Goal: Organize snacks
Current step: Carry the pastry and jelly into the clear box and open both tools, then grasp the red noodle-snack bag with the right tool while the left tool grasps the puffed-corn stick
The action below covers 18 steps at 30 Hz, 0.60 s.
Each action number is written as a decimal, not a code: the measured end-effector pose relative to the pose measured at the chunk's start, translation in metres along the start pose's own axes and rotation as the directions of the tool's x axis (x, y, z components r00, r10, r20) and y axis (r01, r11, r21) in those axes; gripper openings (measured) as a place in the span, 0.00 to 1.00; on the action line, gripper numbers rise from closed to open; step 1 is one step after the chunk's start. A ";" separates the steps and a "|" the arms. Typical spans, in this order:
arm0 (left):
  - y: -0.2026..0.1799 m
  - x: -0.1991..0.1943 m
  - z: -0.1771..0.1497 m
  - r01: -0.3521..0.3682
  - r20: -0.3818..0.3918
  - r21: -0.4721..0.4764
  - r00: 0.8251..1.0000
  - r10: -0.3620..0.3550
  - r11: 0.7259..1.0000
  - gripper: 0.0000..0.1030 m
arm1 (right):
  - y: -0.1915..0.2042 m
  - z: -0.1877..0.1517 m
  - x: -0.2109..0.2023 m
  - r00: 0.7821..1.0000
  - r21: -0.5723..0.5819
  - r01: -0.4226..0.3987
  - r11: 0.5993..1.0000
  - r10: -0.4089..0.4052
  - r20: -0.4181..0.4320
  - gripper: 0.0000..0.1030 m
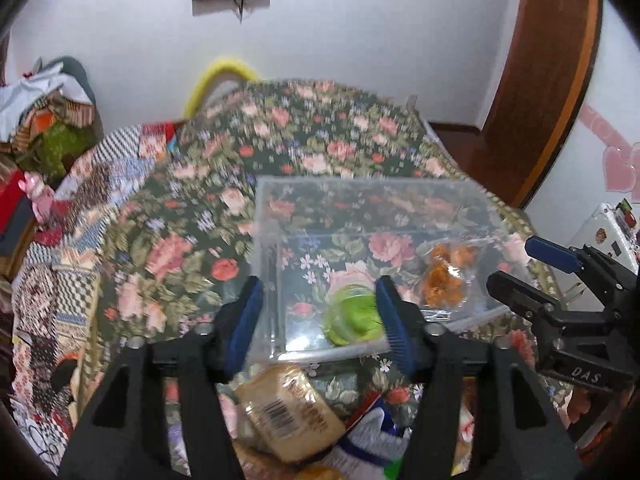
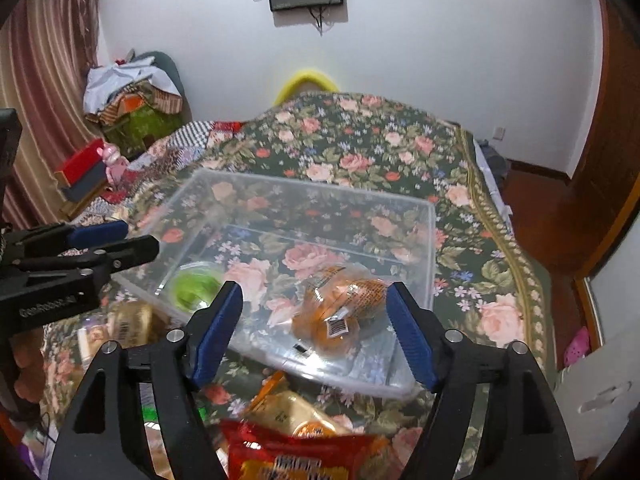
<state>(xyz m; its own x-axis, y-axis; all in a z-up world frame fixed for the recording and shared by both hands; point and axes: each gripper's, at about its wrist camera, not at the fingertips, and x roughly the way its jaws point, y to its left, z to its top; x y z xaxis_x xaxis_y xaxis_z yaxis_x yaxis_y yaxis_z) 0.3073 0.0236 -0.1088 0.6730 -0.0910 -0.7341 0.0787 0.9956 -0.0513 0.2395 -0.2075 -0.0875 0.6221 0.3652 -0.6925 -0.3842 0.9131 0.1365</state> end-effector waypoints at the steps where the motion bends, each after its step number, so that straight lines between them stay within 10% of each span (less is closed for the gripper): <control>1: 0.000 -0.010 -0.001 -0.004 0.019 0.007 1.000 0.003 1.000 0.62 | 0.000 0.000 -0.005 1.000 0.002 -0.002 1.000 0.002 0.011 0.72; 18: 0.019 -0.064 -0.083 -0.012 -0.042 0.011 0.999 0.013 1.000 0.77 | 0.006 -0.057 -0.064 0.999 0.029 -0.013 0.999 0.012 0.047 0.82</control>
<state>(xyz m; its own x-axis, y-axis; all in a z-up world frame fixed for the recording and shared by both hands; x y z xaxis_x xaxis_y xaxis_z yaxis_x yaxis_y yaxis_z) 0.2049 0.0502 -0.1185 0.6425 -0.0774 -0.7624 0.0789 0.9963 -0.0346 0.1589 -0.2350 -0.0827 0.6491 0.3844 -0.6564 -0.3728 0.9129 0.1660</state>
